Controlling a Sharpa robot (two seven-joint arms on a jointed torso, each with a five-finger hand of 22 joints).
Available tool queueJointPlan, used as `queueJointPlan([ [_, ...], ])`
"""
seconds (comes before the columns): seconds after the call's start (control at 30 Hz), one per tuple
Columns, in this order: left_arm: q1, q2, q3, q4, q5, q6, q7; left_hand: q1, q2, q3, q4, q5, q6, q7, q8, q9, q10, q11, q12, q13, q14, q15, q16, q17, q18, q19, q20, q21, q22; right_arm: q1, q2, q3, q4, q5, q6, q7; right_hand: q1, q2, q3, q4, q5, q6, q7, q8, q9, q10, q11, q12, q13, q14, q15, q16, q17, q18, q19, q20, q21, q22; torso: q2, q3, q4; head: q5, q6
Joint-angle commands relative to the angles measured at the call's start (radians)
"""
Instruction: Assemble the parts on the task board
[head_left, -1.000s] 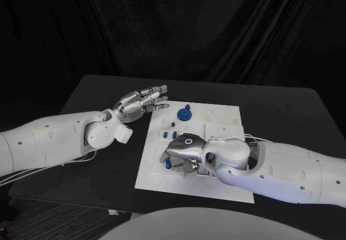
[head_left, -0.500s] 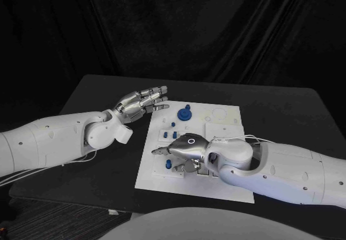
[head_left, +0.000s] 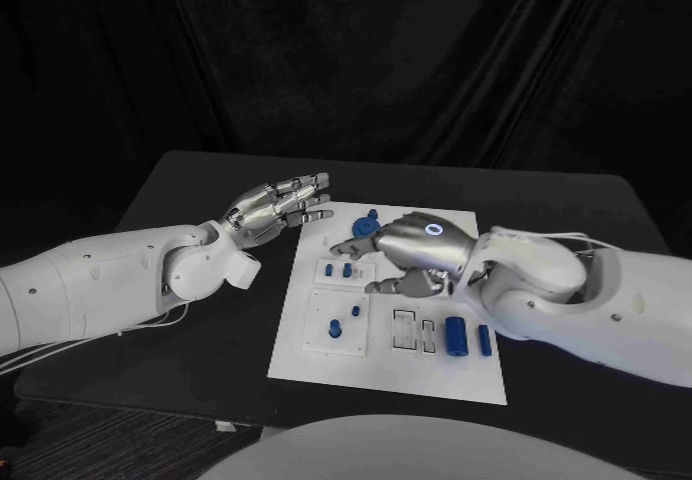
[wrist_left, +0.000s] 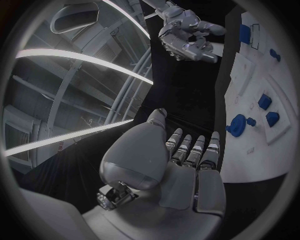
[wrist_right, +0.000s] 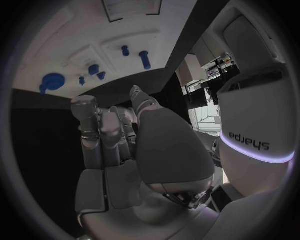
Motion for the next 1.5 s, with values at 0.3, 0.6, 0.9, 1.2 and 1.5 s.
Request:
queueJointPlan([
  [0.3,-0.003,0.004,0.001,0.002,0.002,0.001,0.016,0.0,0.008,0.004,0.001,-0.002,-0.003,0.0,0.003,0.0,-0.006,0.001,0.004,0.001,0.001,0.002,0.004,0.001,-0.011,0.003,0.0,0.001,0.002,0.091,-0.18,0.0,0.046,0.317,-0.08,-0.042,-0.053,0.01,-0.036,-0.003,-0.009,0.351,0.021,0.097,0.055,0.496,-0.105,1.104,1.034,0.017,-0.072,0.006,0.02,0.014,-0.03,-0.059,-0.09,0.07,-0.006,-0.0008,-0.0024,-0.016,0.0],
  [0.6,-0.005,0.001,0.001,0.004,0.002,-0.005,0.018,0.0,0.008,0.004,0.001,-0.002,-0.002,0.0,0.003,0.0,-0.006,0.001,0.005,0.002,0.002,0.002,0.005,0.001,-0.011,0.004,0.0,0.002,0.003,0.057,-0.228,0.0,0.0,0.311,0.302,-0.387,-0.473,0.1,-0.184,0.135,0.002,0.518,-0.027,0.202,0.172,0.723,-0.135,1.363,1.49,0.16,-0.099,0.353,0.576,-0.021,0.074,-0.083,0.202,0.13,-0.002,0.0,-0.0026,-0.029,0.0],
  [0.9,-0.01,0.001,0.001,0.003,0.002,-0.001,0.02,-0.001,0.008,0.004,0.001,-0.002,-0.002,0.001,0.004,0.0,-0.005,0.002,0.006,0.002,0.003,0.002,0.005,0.001,-0.011,0.004,0.0,0.002,0.002,0.018,-0.237,-0.001,-0.017,0.306,0.497,-0.571,-0.621,0.123,-0.241,0.136,-0.08,0.651,-0.075,0.236,0.24,0.723,-0.176,1.363,1.49,0.17,-0.139,0.374,0.614,-0.075,0.15,-0.125,0.563,0.199,-0.003,-0.0005,-0.0027,-0.037,0.0],
  [1.2,-0.017,0.0,0.001,0.002,0.002,0.001,0.022,-0.002,0.008,0.004,0.001,-0.001,0.0,0.002,0.004,0.001,-0.005,0.002,0.005,0.002,0.003,0.003,0.006,0.001,-0.012,0.004,0.0,0.002,0.001,0.01,-0.239,-0.001,-0.011,0.305,0.524,-0.603,-0.629,0.136,-0.243,0.133,-0.076,0.641,-0.07,0.214,0.242,0.723,-0.172,1.363,1.49,0.17,-0.137,0.374,0.614,-0.075,0.147,-0.124,0.567,0.198,-0.004,-0.0005,-0.0025,-0.04,0.0],
  [1.5,-0.027,-0.004,0.001,-0.002,0.002,0.004,0.026,-0.002,0.009,0.005,0.001,-0.001,-0.003,0.003,0.004,0.0,-0.006,0.003,0.005,0.002,0.003,0.003,0.006,0.001,-0.012,0.004,0.0,0.001,0.0,-0.001,-0.237,-0.001,0.016,0.306,0.465,-0.589,-0.589,0.135,-0.238,0.127,-0.065,0.685,-0.084,0.233,0.305,0.723,-0.182,1.363,1.49,0.17,-0.149,0.374,0.614,-0.07,0.136,-0.131,0.564,0.193,-0.004,-0.0007,-0.0029,-0.039,0.0],
])
